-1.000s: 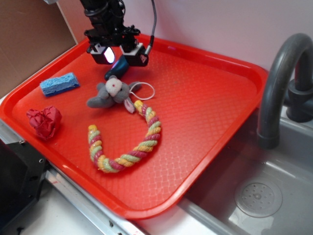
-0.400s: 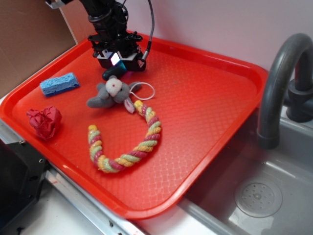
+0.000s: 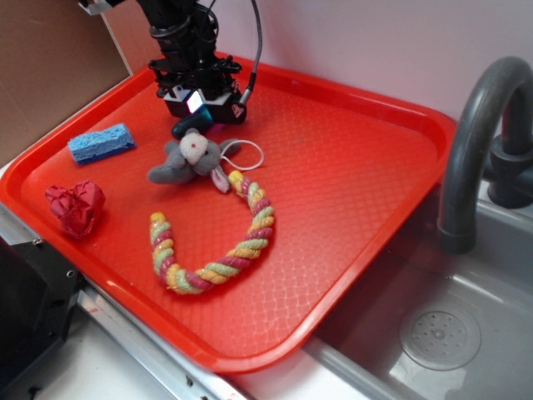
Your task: Grab the plastic pickle.
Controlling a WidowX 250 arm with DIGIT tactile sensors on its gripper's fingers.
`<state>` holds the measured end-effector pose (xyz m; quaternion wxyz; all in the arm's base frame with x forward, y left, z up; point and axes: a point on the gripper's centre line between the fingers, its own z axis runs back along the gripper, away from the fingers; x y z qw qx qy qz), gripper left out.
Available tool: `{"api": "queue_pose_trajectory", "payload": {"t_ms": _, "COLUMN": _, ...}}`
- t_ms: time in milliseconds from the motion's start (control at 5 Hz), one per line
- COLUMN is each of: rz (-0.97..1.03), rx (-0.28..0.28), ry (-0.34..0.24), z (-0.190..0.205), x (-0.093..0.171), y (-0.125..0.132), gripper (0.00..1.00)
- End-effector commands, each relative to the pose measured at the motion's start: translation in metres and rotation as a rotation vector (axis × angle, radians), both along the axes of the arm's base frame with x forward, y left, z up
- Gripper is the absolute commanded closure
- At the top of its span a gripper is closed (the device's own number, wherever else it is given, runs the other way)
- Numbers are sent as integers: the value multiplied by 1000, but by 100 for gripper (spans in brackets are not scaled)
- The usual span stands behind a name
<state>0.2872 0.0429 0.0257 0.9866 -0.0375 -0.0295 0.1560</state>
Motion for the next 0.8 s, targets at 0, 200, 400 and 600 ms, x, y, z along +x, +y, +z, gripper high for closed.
{"api": "queue_pose_trajectory", "payload": {"t_ms": 0, "rz": -144, "rx": -39, "ry": -115, "z": 122, "x": -9, "y": -13, "gripper": 100}}
{"api": "queue_pose_trajectory", "payload": {"t_ms": 200, "rz": -168, "rx": -50, "ry": -156, "z": 163, "x": -38, "y": -34, "gripper": 100}}
{"api": "queue_pose_trajectory", "payload": {"t_ms": 400, "rz": -108, "rx": -49, "ry": -209, "z": 182, "x": -65, "y": -41, "gripper": 100}}
{"api": "queue_pose_trajectory", "payload": {"t_ms": 600, "rz": -130, "rx": -53, "ry": -180, "z": 167, "x": -59, "y": -38, "gripper": 100}}
